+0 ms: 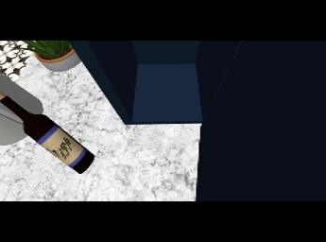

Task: Pick up the wine, place it into the cabinet and close the cabinet

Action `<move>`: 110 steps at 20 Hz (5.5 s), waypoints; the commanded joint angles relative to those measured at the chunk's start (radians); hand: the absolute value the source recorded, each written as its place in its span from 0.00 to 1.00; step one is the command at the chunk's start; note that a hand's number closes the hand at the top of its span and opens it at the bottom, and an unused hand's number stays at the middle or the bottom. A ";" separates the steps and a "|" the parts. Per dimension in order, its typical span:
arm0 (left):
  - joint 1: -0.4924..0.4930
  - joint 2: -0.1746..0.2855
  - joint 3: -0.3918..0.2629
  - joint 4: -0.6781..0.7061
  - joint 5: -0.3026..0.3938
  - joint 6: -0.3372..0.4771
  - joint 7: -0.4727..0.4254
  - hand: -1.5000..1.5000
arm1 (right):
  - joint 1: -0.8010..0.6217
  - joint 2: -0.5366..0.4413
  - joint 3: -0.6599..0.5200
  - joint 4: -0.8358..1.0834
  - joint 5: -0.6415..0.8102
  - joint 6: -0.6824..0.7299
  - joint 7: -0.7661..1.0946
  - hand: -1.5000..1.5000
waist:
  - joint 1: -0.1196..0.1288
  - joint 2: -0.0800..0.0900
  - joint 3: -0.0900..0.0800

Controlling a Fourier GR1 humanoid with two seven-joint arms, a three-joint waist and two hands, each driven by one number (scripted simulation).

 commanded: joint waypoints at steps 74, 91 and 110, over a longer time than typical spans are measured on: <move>-0.098 -0.330 -0.218 1.424 -0.125 -0.849 -1.074 1.00 | 0.169 0.032 -0.106 -0.137 -0.121 0.149 -0.037 0.00 | 0.008 0.001 0.001; -0.005 -0.286 -0.503 1.216 -0.723 -0.458 -1.579 1.00 | 0.199 0.046 -0.063 -0.062 -0.063 0.180 -0.128 0.00 | 0.007 -0.002 0.002; -0.194 -0.388 -0.763 0.993 -0.786 -0.106 -1.085 1.00 | 0.226 0.039 -0.094 -0.093 -0.088 0.193 -0.105 0.00 | 0.004 0.001 0.001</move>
